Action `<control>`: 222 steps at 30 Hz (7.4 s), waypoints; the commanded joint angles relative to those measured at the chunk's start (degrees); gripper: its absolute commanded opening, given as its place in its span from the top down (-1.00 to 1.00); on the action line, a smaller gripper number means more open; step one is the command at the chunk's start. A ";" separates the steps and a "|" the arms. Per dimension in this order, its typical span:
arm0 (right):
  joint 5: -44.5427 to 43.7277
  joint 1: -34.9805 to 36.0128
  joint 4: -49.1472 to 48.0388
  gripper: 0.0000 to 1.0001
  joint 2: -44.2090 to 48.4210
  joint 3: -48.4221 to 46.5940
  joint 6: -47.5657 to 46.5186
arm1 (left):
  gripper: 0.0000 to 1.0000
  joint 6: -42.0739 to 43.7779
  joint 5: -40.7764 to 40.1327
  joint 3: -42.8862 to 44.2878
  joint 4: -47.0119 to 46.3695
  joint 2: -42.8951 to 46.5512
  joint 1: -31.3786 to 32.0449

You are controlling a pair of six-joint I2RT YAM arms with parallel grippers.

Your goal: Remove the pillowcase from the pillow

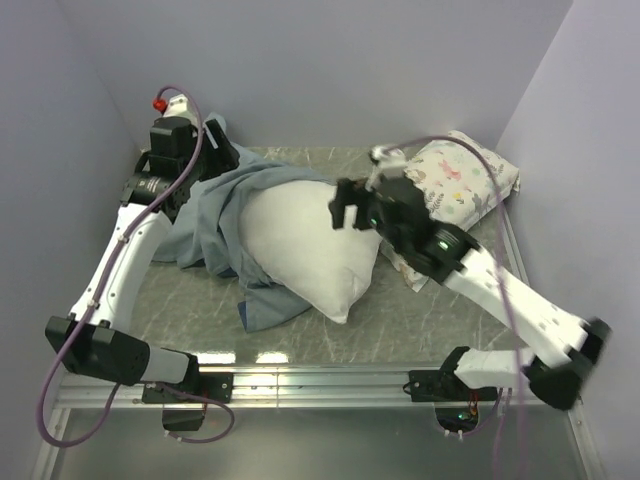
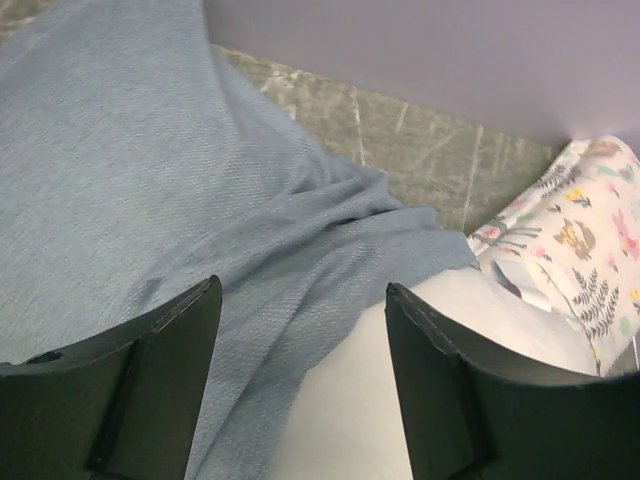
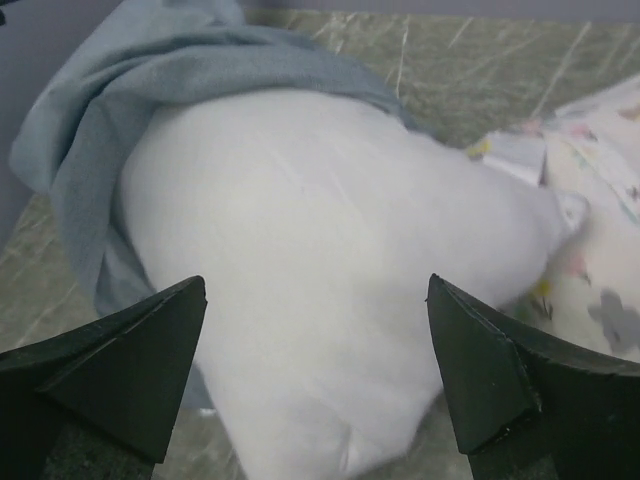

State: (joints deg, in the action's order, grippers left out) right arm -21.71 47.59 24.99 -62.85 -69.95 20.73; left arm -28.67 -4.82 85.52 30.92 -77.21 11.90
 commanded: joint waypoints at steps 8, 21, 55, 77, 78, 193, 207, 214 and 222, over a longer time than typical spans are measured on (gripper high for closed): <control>14.85 -6.37 -0.21 -0.99 -35.66 -18.83 -8.96 | -0.49 13.89 8.24 22.22 5.46 -22.50 5.15; 12.94 -6.37 -10.84 1.00 -38.67 -3.88 1.50 | -0.43 16.98 9.31 27.78 11.97 -41.26 10.86; -10.72 -2.68 10.01 1.00 -5.18 -3.80 1.68 | 0.94 1.50 -8.29 30.15 6.88 -34.85 -10.85; -6.06 -4.00 8.23 -0.05 -9.84 -3.87 -0.68 | -0.64 -12.54 -13.82 -22.78 -5.50 10.74 11.82; -5.62 -3.91 8.40 -0.17 -9.40 -4.75 -1.30 | -0.64 -13.43 -13.20 -25.81 -6.73 14.68 12.00; -3.24 5.14 14.38 1.00 -9.31 -17.06 -5.44 | -0.36 -22.31 -0.53 -45.09 4.50 36.00 5.32; -0.08 2.51 15.61 1.00 -10.62 -21.71 -7.02 | 0.90 -23.20 2.01 -46.94 -0.16 33.53 7.70; 4.73 2.68 16.75 1.00 -11.16 -26.63 -7.55 | 0.99 -16.61 -8.35 -29.91 8.71 36.43 7.87; 11.51 2.59 14.66 1.00 -10.63 -26.82 -5.97 | 0.99 -8.25 -12.24 4.29 12.78 25.28 7.87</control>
State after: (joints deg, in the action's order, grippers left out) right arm -12.14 50.63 47.92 -75.85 -94.19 14.28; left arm -41.36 -12.99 80.97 46.39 -48.90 19.97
